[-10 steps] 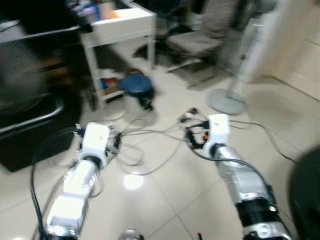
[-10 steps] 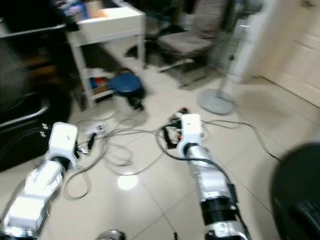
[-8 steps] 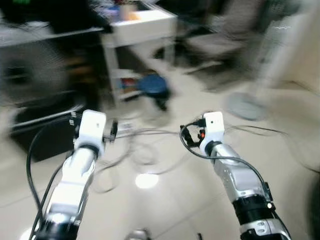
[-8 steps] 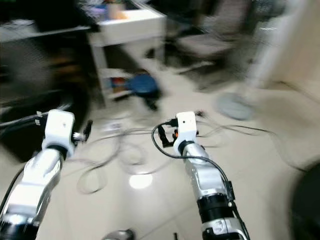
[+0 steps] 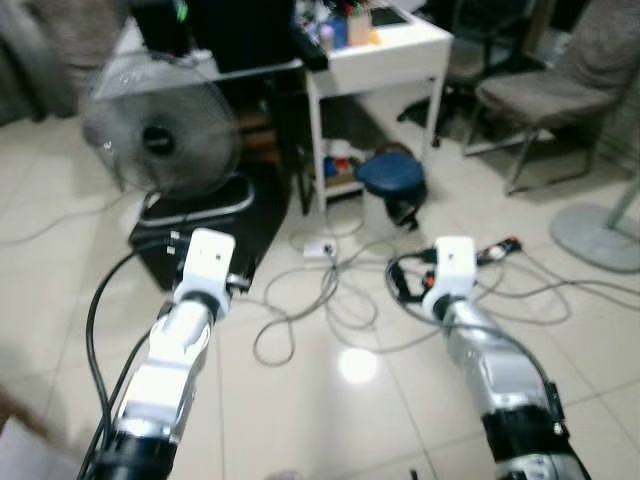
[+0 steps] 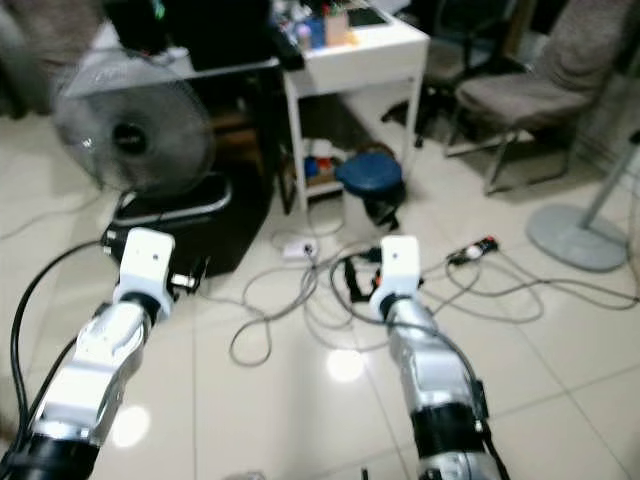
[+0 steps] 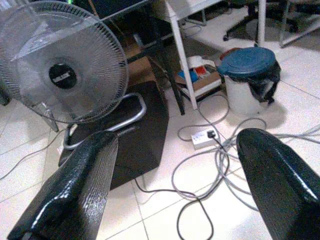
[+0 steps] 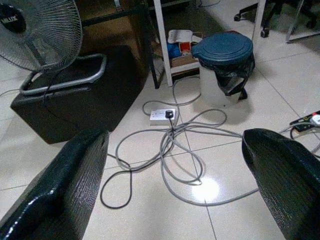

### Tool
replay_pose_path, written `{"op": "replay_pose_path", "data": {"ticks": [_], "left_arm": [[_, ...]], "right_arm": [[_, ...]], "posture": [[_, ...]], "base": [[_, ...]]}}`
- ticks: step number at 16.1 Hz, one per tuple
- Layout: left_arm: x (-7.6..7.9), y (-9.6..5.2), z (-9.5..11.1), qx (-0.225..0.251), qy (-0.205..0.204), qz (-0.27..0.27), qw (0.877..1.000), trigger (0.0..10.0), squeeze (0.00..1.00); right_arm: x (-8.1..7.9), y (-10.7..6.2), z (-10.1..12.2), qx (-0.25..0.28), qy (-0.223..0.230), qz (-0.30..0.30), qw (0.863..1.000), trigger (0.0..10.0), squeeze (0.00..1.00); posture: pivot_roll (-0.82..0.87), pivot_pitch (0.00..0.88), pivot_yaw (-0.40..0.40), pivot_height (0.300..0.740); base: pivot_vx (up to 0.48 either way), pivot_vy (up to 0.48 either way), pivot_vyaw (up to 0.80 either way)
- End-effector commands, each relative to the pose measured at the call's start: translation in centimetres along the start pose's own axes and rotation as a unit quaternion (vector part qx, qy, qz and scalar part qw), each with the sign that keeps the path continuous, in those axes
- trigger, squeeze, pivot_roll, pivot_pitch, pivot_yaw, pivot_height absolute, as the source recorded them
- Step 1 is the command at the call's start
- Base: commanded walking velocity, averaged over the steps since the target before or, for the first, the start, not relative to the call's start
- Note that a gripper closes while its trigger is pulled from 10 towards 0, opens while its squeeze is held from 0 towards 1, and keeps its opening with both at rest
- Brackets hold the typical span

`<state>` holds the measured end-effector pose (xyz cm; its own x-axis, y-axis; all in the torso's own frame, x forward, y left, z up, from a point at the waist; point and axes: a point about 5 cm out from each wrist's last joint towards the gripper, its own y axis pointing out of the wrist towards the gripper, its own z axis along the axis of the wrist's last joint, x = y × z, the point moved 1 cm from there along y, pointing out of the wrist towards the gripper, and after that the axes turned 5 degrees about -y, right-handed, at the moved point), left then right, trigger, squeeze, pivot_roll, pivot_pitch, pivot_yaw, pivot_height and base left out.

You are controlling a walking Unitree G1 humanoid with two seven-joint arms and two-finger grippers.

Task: Move the pillow to the sofa from floor

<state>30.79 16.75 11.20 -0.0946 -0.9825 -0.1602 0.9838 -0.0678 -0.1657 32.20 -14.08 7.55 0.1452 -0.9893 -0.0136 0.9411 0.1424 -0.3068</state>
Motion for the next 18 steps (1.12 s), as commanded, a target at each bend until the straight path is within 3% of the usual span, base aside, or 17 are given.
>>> {"op": "replay_pose_path", "data": {"ticks": [1, 8, 18], "left_arm": [[-0.9, 0.1, -0.1, 0.001, -0.001, 0.015, 1.0, 10.0, 0.0], [-1.7, -0.7, -1.2, -0.012, -0.006, 0.042, 0.999, 10.0, 0.0], [-1.3, -1.6, -1.4, -0.006, -0.007, 0.051, 0.999, 10.0, 0.0]], "right_arm": [[-0.7, 0.1, 0.3, 0.001, 0.005, 0.009, 1.0, 10.0, 0.0], [-1.7, 0.2, 0.5, -0.002, 0.002, 0.052, 0.999, 10.0, 0.0], [-1.6, 0.1, 0.0, -0.006, -0.042, 0.044, 0.998, 10.0, 0.0]], "posture": [[-0.03, 0.0, 0.098, 0.74], [0.01, 0.0, 0.055, 0.74], [0.04, 0.0, 0.023, 0.74]], "base": [[0.0, 0.0, 0.8], [0.0, 0.0, 0.8], [0.0, 0.0, 0.8]]}}
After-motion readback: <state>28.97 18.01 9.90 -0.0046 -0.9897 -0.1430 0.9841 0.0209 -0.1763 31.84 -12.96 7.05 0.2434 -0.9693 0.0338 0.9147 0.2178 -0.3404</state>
